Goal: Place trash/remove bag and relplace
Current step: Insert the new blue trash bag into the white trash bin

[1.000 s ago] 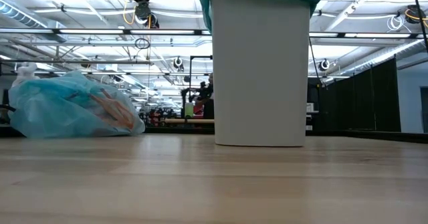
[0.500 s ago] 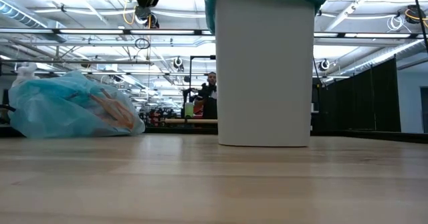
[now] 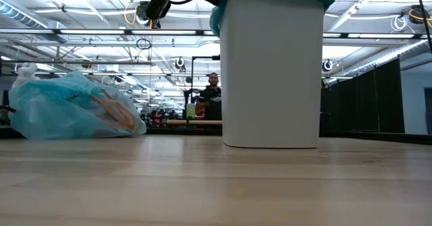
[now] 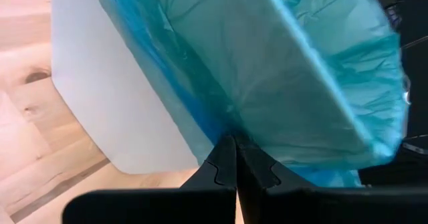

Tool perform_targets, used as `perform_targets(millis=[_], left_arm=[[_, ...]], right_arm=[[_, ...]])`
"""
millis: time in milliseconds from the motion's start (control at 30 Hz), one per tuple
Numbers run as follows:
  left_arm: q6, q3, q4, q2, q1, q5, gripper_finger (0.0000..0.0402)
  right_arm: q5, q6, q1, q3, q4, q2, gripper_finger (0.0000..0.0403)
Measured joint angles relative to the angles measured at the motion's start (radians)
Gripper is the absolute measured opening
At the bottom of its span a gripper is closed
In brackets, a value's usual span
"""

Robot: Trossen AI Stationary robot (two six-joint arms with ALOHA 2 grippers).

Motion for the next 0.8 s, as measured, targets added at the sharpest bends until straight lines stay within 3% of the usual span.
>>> perform_targets(millis=[267,567,800], left_arm=[[0.000,-0.001,0.011,0.034,0.000,0.007,0.0000],[0.001,-0.001,0.031,0.036,0.000,0.006,0.0000],[0.001,-0.001,0.031,0.036,-0.002,0.006,0.0000]], right_arm=[[0.009,-0.005,0.030,0.000,-0.002,-0.009,0.0000],[0.091,0.017,0.114,0.000,-0.034,-0.027,0.0000],[0.195,0.053,0.290,0.000,-0.025,-0.053,0.0000]])
